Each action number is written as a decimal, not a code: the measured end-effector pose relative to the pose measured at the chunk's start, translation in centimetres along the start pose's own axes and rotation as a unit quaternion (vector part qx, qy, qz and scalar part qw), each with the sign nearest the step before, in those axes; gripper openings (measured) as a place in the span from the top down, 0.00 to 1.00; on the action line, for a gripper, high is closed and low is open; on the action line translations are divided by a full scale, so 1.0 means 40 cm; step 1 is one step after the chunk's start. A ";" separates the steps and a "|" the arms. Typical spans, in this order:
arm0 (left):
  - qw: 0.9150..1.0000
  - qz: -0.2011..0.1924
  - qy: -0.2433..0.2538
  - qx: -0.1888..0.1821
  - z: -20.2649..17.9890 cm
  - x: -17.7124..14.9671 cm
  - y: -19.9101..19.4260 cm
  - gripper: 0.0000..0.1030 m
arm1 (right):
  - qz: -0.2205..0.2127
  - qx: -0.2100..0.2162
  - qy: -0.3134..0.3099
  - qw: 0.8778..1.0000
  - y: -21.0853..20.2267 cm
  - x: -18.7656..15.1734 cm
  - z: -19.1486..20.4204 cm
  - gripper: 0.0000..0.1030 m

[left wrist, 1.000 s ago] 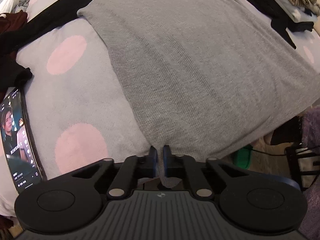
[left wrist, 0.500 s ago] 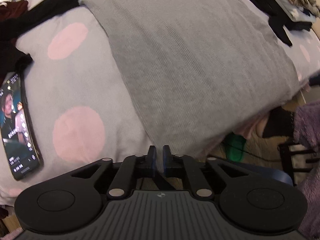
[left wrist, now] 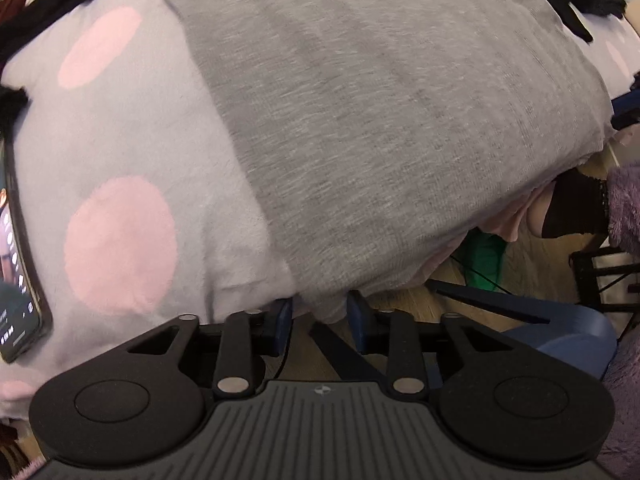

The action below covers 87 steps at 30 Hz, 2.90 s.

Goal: Fold clothes
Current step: 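Lift the garment by its hem with both grippers, then lay the garment flat on the bed and open both grippers, then grasp the black sleeve with the right gripper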

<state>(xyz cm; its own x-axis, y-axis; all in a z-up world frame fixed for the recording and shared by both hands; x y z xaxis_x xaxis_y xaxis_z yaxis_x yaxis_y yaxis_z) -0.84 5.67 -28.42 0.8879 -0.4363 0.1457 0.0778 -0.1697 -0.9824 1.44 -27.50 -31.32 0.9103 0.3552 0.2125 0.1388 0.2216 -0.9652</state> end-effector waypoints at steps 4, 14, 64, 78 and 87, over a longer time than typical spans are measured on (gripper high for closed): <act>1.000 0.004 0.005 -0.001 -0.011 0.006 -0.010 0.98 | 0.001 0.010 0.012 1.000 0.037 -0.003 0.007 0.91; 0.995 -0.026 -0.029 -0.094 -0.003 0.035 -0.216 0.99 | 0.010 0.050 0.012 0.999 -0.129 0.036 0.029 0.92; 0.995 -0.033 -0.024 -0.093 -0.025 0.264 -0.181 0.75 | -0.154 -0.061 0.224 0.960 -0.106 0.250 -0.234 0.61; 0.986 -0.113 -0.011 -0.122 -0.106 0.425 -0.181 0.75 | -0.160 -0.074 0.283 0.943 -0.114 0.294 -0.269 0.91; 0.972 -0.188 0.030 -0.140 -0.157 0.472 -0.243 0.58 | -0.236 0.027 0.220 0.946 -0.251 0.475 -0.079 0.91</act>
<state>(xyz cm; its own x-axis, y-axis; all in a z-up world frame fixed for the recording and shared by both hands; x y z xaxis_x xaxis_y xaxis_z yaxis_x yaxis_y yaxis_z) 12.33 -6.48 -15.40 0.7918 -0.3461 0.5032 0.2582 -0.5569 -0.7894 18.57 -25.86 -18.09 0.8276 -0.2043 0.5229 0.5613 0.3123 -0.7664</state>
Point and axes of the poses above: each gripper's, at about its wrist camera, not at the fingertips, and y roughly the way its jaws point, z to its left, x to its top, the point moved 9 cm from there along y, roughly the way its jaws point, and after that the axes turned 2 degrees about -x, right-handed, at the moved point
